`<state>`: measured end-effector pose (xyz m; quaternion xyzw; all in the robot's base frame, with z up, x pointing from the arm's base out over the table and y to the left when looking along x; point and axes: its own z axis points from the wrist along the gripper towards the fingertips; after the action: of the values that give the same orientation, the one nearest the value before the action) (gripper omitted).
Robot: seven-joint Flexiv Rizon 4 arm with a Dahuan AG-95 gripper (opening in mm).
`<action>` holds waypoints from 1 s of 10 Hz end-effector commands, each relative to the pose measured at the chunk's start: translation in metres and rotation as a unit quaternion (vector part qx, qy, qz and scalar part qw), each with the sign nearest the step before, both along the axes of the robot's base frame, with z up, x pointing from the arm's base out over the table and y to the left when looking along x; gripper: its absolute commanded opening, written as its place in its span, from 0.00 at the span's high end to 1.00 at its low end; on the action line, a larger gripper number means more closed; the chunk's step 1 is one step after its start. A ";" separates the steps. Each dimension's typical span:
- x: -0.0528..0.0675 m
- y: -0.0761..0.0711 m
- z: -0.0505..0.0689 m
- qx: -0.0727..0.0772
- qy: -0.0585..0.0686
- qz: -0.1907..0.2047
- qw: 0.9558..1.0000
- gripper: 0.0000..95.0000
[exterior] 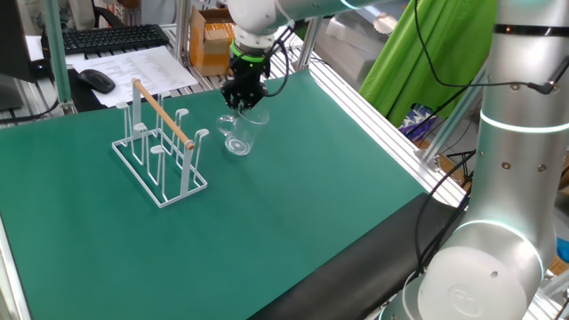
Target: Put the cup on the cup rack
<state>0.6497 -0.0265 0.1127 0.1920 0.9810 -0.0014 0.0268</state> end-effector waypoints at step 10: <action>-0.003 0.023 0.046 0.016 0.063 -0.011 0.998 0.60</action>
<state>0.6456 -0.0037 0.1606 0.2025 0.9785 0.0018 -0.0381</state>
